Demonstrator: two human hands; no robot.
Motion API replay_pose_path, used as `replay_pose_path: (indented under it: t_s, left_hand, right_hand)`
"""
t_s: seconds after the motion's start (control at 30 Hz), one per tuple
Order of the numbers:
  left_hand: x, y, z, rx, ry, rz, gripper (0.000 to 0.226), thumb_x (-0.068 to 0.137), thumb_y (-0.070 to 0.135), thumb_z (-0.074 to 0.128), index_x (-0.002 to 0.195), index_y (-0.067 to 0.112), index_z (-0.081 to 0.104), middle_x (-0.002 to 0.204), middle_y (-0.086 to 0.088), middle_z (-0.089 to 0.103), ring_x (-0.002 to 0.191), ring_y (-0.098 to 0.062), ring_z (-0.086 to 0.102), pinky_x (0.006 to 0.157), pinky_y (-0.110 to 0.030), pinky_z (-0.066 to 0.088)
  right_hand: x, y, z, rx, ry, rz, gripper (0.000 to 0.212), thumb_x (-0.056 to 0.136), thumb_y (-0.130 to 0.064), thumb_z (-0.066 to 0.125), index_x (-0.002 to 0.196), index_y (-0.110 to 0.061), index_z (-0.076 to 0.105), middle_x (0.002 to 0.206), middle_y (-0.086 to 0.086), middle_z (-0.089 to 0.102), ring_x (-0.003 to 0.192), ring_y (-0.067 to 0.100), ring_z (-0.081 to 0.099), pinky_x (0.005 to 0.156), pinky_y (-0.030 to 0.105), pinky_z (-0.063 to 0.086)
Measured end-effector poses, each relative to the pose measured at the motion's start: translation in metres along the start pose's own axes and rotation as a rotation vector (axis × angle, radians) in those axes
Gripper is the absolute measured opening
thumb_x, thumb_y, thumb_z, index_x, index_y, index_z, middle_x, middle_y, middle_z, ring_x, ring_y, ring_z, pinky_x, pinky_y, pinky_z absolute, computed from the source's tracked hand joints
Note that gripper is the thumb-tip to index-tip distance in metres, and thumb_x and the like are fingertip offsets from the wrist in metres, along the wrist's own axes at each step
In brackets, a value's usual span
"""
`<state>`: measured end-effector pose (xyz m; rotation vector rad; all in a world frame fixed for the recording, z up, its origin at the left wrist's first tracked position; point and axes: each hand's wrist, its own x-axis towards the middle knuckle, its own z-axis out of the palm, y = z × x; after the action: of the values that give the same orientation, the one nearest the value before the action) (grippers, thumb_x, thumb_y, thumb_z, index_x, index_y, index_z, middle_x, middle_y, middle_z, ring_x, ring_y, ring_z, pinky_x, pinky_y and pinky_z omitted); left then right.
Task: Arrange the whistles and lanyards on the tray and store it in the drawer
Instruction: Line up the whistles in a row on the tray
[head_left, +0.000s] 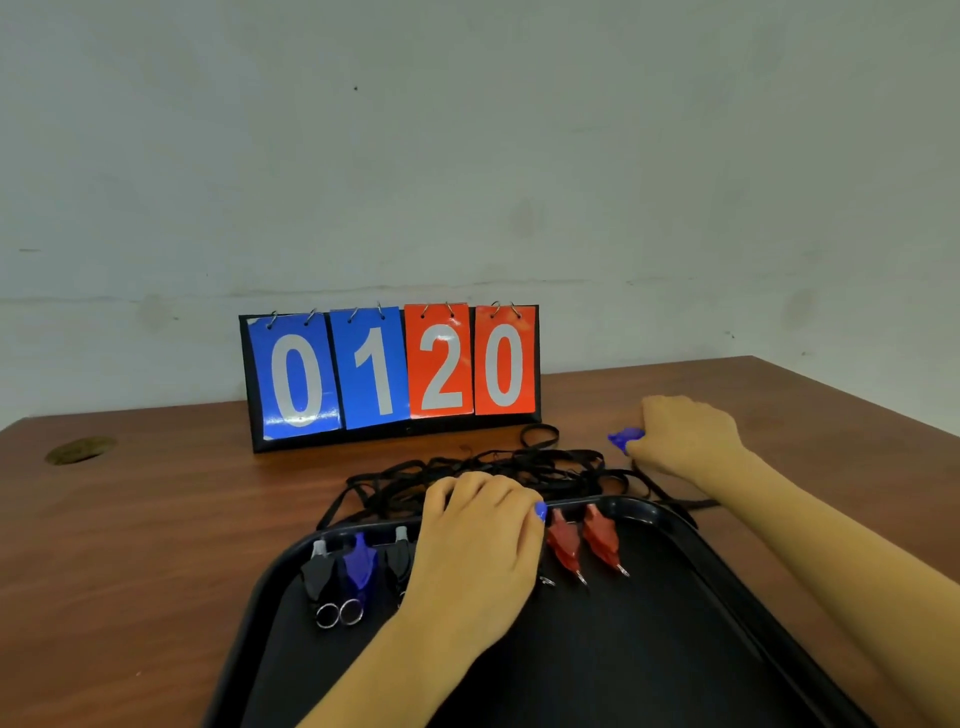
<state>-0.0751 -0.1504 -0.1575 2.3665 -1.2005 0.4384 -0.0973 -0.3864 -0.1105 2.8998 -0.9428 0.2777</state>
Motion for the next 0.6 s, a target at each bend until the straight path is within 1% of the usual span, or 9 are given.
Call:
replay_pose_path:
  t_s: [0.1,0.13,0.2,0.27,0.33,0.4,0.47,0.53,0.6]
  left_hand:
    - [0.000,0.000,0.002,0.025,0.031,0.002,0.065,0.080,0.046,0.004,0.113,0.032,0.058,0.114,0.016,0.058,0.113,-0.007,0.047,0.100,-0.029,0.025]
    - [0.000,0.000,0.002,0.030,0.045,0.004,0.061,0.081,0.045,0.007,0.112,0.032,0.058,0.112,0.016,0.058,0.112,-0.007,0.048,0.098,-0.028,0.025]
    - [0.000,0.001,0.001,0.030,0.005,-0.009,0.058,0.085,0.045,0.007,0.118,0.034,0.054,0.118,0.019,0.054,0.117,-0.004,0.042,0.099,-0.024,0.019]
    - [-0.001,0.000,0.001,0.024,-0.026,-0.017,0.046,0.093,0.040,0.015,0.123,0.035,0.050,0.124,0.020,0.050,0.121,-0.002,0.035,0.101,-0.022,0.014]
    - [0.000,0.001,-0.001,0.014,-0.017,-0.006,0.034,0.098,0.035,0.027,0.123,0.035,0.050,0.126,0.019,0.049,0.122,-0.002,0.034,0.101,-0.022,0.013]
    - [-0.001,0.001,-0.002,0.012,-0.014,0.007,0.032,0.097,0.034,0.031,0.124,0.037,0.048,0.127,0.022,0.046,0.123,0.000,0.032,0.100,-0.020,0.011]
    - [0.000,0.001,-0.001,0.029,-0.012,0.004,0.030,0.096,0.032,0.035,0.120,0.038,0.050,0.122,0.024,0.048,0.121,0.000,0.036,0.100,-0.022,0.015]
    - [0.000,0.002,-0.001,0.038,0.024,0.007,0.025,0.087,0.028,0.045,0.103,0.036,0.062,0.105,0.021,0.060,0.107,-0.005,0.053,0.092,-0.027,0.028]
    - [-0.001,-0.001,0.004,0.043,0.087,0.022,0.023,0.079,0.030,0.045,0.088,0.034,0.066,0.090,0.020,0.065,0.092,-0.004,0.059,0.084,-0.026,0.033]
  right_hand:
    - [-0.009,0.007,-0.006,0.314,-0.097,0.051,0.045,0.085,-0.051,0.051,0.068,-0.009,0.051,0.062,0.002,0.056,0.057,0.019,0.053,0.055,0.027,0.041]
    - [-0.015,0.008,-0.008,0.418,-0.131,0.045,0.046,0.086,-0.052,0.051,0.069,-0.009,0.055,0.061,0.002,0.057,0.053,0.017,0.052,0.053,0.025,0.041]
    - [-0.031,0.010,-0.009,0.565,-0.188,0.029,0.044,0.087,-0.048,0.052,0.078,-0.007,0.061,0.060,0.001,0.061,0.047,0.013,0.050,0.045,0.020,0.039]
    - [-0.047,0.013,-0.003,0.624,-0.208,0.015,0.041,0.085,-0.047,0.055,0.080,-0.007,0.061,0.061,0.001,0.062,0.044,0.010,0.048,0.042,0.019,0.037]
    - [-0.060,0.018,0.006,0.588,-0.197,0.010,0.040,0.082,-0.050,0.058,0.079,-0.010,0.061,0.062,-0.002,0.061,0.049,0.010,0.051,0.048,0.021,0.040]
    - [-0.068,0.022,0.014,0.484,-0.199,-0.006,0.036,0.078,-0.055,0.059,0.075,-0.019,0.059,0.067,-0.005,0.062,0.061,0.011,0.056,0.060,0.027,0.046]
    - [-0.072,0.023,0.014,0.382,-0.208,-0.023,0.031,0.079,-0.057,0.057,0.073,-0.027,0.054,0.071,-0.006,0.060,0.066,0.010,0.057,0.063,0.027,0.047]
    - [-0.072,0.024,0.013,0.315,-0.210,-0.035,0.029,0.079,-0.056,0.056,0.074,-0.028,0.052,0.074,-0.008,0.060,0.069,0.009,0.058,0.064,0.027,0.047]
    - [-0.072,0.022,0.013,0.307,-0.229,-0.048,0.029,0.078,-0.057,0.057,0.075,-0.028,0.053,0.075,-0.009,0.059,0.071,0.009,0.058,0.065,0.027,0.048]
